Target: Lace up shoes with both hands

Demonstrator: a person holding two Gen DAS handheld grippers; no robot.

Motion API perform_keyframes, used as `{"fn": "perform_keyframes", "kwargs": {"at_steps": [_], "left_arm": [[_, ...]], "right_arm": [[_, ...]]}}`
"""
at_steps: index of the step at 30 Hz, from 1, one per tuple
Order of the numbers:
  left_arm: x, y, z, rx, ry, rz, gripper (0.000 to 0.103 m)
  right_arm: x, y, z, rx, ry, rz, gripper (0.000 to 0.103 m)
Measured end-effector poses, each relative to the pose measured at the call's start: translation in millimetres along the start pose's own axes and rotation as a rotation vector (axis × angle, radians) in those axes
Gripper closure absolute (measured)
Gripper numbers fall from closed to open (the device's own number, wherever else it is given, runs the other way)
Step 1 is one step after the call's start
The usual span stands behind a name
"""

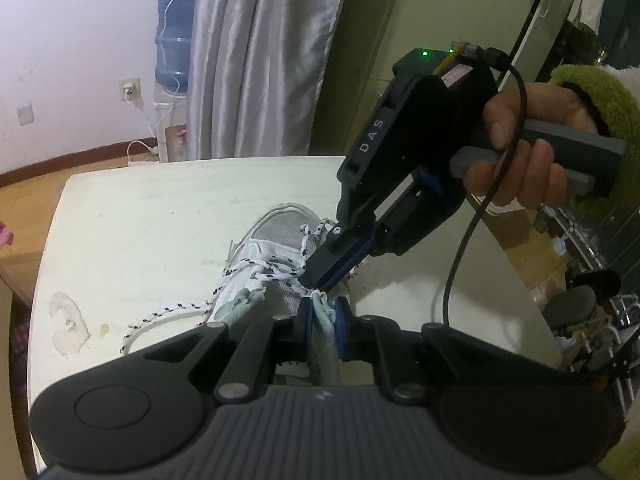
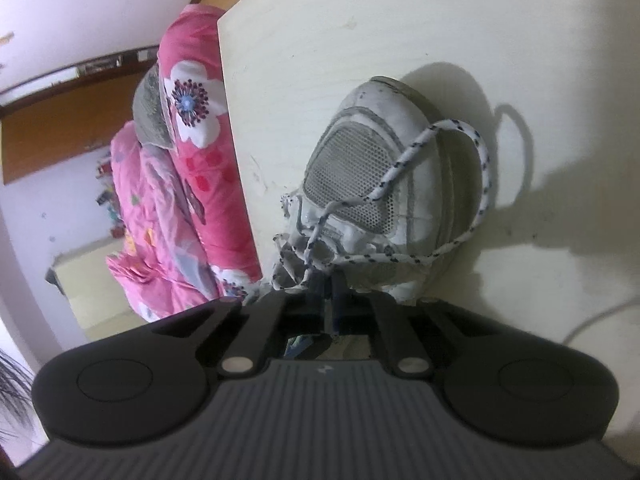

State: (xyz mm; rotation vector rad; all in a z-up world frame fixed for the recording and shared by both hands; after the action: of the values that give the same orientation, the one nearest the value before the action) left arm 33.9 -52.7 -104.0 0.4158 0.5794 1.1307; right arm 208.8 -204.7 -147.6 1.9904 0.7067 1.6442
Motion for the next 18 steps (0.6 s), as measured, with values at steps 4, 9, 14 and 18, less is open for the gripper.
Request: {"fn": "perform_keyframes", "kwargs": {"at_steps": [4, 9, 14, 18], "left_arm": [[1.2, 0.9, -0.7, -0.007, 0.01, -0.003, 0.091], [5.5, 0.2, -1.2, -0.012, 0.025, -0.007, 0.091], [7.3, 0.1, -2.1, -0.014, 0.029, -0.005, 0.091], [9.1, 0.0, -1.6, -0.009, 0.026, -0.001, 0.09]], "right_arm": [[1.8, -1.3, 1.0, 0.005, 0.013, -0.009, 0.101], [6.2, -2.2, 0.0, 0.025, 0.047, -0.014, 0.101], [9.1, -2.4, -0.7, 0.04, 0.063, -0.016, 0.101], [8.6, -1.2, -1.0, 0.048, 0.066, -0.01, 0.101]]}}
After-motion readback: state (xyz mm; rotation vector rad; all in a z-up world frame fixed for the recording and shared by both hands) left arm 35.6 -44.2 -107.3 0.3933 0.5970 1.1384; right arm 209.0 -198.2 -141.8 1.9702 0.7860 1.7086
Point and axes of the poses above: each gripper's, at about its wrist camera, not at the fingertips, and y roughly against the way its jaws point, x to its left, z to its top, the point moved 2 cm from there along -y, roughly the way its jaws point, and after that the axes turned 14 degrees about -x, right-handed, at the moved point
